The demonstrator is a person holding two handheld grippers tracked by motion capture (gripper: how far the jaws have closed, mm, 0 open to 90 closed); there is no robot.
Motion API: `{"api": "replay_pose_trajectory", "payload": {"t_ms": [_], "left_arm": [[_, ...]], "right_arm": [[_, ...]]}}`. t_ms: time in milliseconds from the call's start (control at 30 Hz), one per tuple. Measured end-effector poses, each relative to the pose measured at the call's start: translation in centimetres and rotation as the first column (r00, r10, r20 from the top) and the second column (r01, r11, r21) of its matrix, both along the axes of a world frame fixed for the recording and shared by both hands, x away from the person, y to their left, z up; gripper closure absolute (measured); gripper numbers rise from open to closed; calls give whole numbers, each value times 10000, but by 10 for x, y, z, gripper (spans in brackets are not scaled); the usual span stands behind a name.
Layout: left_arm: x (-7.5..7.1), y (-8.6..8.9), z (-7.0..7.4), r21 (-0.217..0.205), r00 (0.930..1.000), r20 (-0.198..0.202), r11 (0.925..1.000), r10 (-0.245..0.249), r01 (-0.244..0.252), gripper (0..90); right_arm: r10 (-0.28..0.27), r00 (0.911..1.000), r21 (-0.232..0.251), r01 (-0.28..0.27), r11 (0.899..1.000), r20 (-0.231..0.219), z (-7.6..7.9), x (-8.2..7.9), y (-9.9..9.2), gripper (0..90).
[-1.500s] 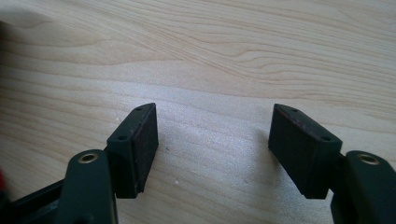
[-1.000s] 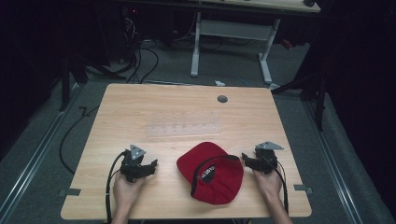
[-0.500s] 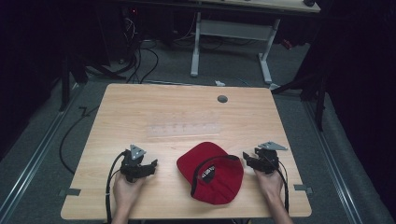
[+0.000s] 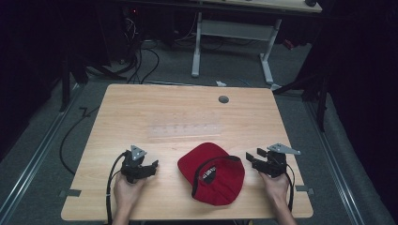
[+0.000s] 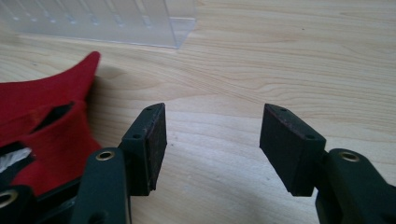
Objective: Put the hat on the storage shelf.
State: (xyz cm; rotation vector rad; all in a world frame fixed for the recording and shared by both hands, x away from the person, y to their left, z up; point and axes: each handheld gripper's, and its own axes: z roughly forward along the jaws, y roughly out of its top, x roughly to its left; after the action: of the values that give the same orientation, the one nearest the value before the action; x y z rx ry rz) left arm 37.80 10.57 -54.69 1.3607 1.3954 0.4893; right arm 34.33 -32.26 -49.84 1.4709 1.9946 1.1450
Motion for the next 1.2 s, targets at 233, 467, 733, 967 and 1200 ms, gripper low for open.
{"api": "replay_pose_trajectory", "payload": {"t_ms": [233, 467, 733, 967, 1200], "left_arm": [[0, 0, 0, -19, 10000, -8, 10000, 13, -13, 282], [0, 0, 0, 7, 10000, -11, 10000, 7, -7, 282], [0, 0, 0, 23, 10000, -35, 10000, -9, 9, 267], [0, 0, 0, 31, 10000, -40, 10000, 11, -11, 261], [0, -1, 0, 25, 10000, -79, 10000, -25, 25, 235]], "right_arm": [[346, 9991, 228, -352, 9991, 257, 8, -10, 2, 410], [820, 9954, 241, -833, 9962, 493, 16, -19, 10, 404], [1369, 9891, 83, -1375, 9905, 548, 18, -20, 25, 399], [1655, 9846, 71, -1662, 9861, 556, 19, -20, 31, 387], [2060, 9774, -63, -2060, 9785, 482, 17, -18, 42, 373]]}}
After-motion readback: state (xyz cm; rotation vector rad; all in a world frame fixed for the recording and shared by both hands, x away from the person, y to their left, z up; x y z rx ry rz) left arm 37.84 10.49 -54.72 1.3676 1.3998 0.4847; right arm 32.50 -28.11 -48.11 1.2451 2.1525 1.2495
